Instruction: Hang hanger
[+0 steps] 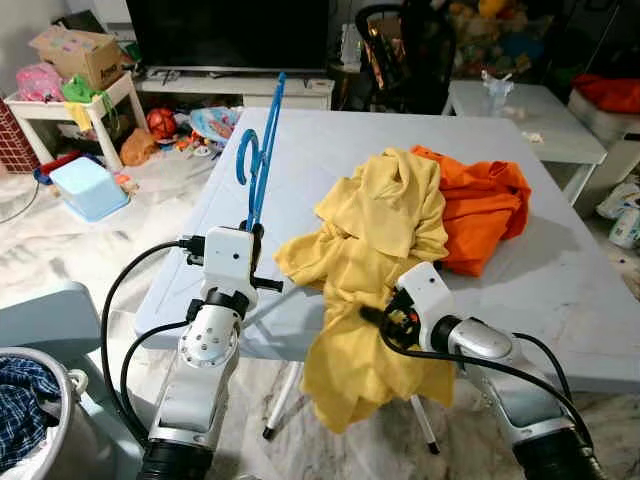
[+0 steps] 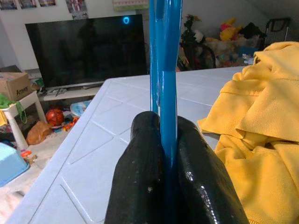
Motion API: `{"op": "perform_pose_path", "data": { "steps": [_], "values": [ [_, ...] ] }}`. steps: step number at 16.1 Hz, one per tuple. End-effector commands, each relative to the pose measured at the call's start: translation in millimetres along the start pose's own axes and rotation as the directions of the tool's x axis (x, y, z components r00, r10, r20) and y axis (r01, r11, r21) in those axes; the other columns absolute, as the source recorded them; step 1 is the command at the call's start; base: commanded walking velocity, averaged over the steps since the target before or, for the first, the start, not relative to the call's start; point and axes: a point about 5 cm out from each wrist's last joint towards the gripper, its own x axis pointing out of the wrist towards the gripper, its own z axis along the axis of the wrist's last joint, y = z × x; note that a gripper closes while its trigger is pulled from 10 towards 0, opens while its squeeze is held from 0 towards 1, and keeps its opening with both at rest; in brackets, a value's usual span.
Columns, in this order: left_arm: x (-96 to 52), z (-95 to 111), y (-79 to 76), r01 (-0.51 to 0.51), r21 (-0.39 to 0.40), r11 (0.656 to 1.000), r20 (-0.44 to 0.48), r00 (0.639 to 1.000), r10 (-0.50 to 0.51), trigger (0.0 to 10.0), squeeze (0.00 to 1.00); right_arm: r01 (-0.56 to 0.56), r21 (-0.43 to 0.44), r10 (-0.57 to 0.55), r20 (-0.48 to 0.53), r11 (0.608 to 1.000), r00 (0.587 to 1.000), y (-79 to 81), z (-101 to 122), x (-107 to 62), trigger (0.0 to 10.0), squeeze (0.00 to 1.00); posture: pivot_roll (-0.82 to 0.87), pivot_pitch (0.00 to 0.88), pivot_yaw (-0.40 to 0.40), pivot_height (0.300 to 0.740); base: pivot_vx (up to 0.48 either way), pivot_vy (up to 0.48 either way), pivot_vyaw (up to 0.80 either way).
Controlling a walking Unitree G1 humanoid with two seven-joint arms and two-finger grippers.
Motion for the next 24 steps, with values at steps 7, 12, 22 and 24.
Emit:
{"op": "perform_pose_path", "data": {
  "steps": [7,12,22,24],
  "values": [
    [1.3,2.8,-2.0,0.004,-0.001,1.0,0.013,1.0,-0.004,10.0,0.0,0.174,0.104,-0.172,-0.029,0.979,0.985,-22.3,-9.4,3.5,0.0,0.0,-0.09,0.0,0.0,0.74,0.0,0.0,0.0],
    [0.3,3.7,0.6,0.01,-0.021,1.0,0.017,1.0,-0.01,10.0,0.0,0.224,0.205,-0.23,0.004,0.953,0.973,-31.3,-2.3,5.1,0.0,0.0,-0.08,0.0,-0.009,0.74,0.0,0.0,0.0],
    [-1.7,1.9,0.0,-0.016,-0.035,0.999,0.005,1.0,0.016,10.0,0.0,0.185,0.234,-0.208,0.079,0.955,0.975,-31.1,20.5,19.6,0.0,0.0,-0.07,0.0,-0.029,0.74,0.0,0.0,0.0],
    [-2.1,1.2,0.4,-0.029,-0.032,0.999,0.004,1.0,0.029,10.0,0.0,0.145,0.22,-0.185,0.174,0.965,0.967,-37.9,62.0,35.7,0.0,0.0,-0.07,0.0,-0.038,0.74,0.0,0.0,0.0]
  ]
}}
